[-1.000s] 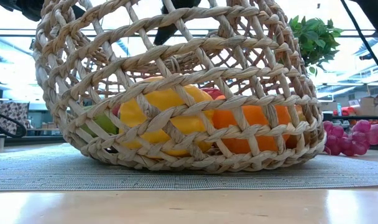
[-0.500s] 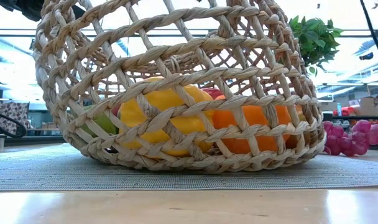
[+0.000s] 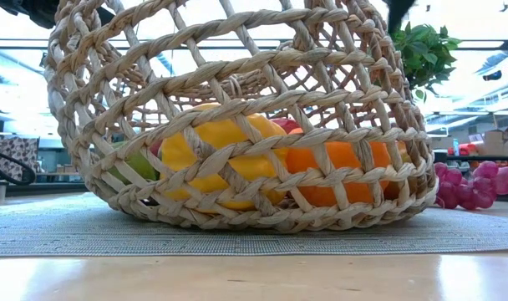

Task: Build produce basket
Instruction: Put the red apple into the basket

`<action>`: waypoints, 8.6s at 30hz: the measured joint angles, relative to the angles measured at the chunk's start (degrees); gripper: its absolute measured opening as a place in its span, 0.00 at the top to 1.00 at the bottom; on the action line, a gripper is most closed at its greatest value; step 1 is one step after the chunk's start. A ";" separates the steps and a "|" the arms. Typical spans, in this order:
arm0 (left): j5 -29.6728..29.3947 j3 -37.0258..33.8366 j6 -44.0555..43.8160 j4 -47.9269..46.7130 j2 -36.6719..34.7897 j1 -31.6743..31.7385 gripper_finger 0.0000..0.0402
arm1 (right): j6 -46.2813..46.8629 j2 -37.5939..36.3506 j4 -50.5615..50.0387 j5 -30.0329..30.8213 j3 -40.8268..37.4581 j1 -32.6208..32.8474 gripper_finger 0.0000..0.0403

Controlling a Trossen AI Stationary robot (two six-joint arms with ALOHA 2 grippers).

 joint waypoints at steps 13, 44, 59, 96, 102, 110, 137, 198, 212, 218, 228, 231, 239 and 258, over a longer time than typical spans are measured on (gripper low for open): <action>0.00 0.00 0.00 0.00 0.00 -0.01 0.88 | 27.86 -19.19 10.93 -11.79 -36.34 4.74 0.02; 0.00 0.00 0.00 0.00 -0.02 -0.01 0.88 | 30.72 -20.99 24.28 -20.22 -55.92 4.52 0.06; 0.00 0.00 0.00 -0.02 -0.02 -0.02 0.88 | 28.26 -20.95 23.74 -17.70 -55.58 4.52 0.22; 0.02 0.00 0.00 -0.02 -0.02 -0.02 0.88 | -32.52 -20.97 73.21 27.85 -20.62 1.40 0.20; 0.01 0.00 0.00 -0.02 -0.02 -0.02 0.88 | -34.20 -18.98 79.89 25.66 -20.62 1.20 0.20; 0.00 0.00 0.00 -0.01 -0.01 -0.02 0.88 | -36.98 -11.68 86.91 8.91 -20.62 -2.36 0.20; 0.02 0.00 0.00 -0.02 0.00 -0.02 0.88 | -56.34 5.20 69.49 -3.02 -0.75 -5.11 0.20; 0.02 0.00 0.00 0.04 0.00 0.00 0.88 | -31.44 12.23 63.99 -28.72 -2.30 -16.50 0.20; 0.02 0.00 0.00 0.02 0.00 -0.02 0.88 | -38.92 17.82 57.49 -28.69 2.13 -16.45 0.13; 0.02 0.00 0.00 0.00 0.00 -0.02 0.88 | -40.74 17.38 57.21 -28.65 2.17 -16.68 0.02; 0.02 0.00 0.00 0.02 0.00 0.00 0.88 | -39.98 5.74 43.17 -25.00 2.17 -15.23 0.09; 0.00 0.00 0.00 0.02 -0.02 -0.01 0.88 | -36.81 2.15 36.51 -24.11 1.30 -13.63 0.11; 0.02 0.00 0.00 0.00 0.00 -0.02 0.88 | -16.60 -5.28 26.64 -20.28 -9.71 -7.60 0.13; 0.02 0.00 0.00 0.00 0.00 0.00 0.88 | 44.53 -12.88 16.94 -21.32 -33.31 18.89 0.12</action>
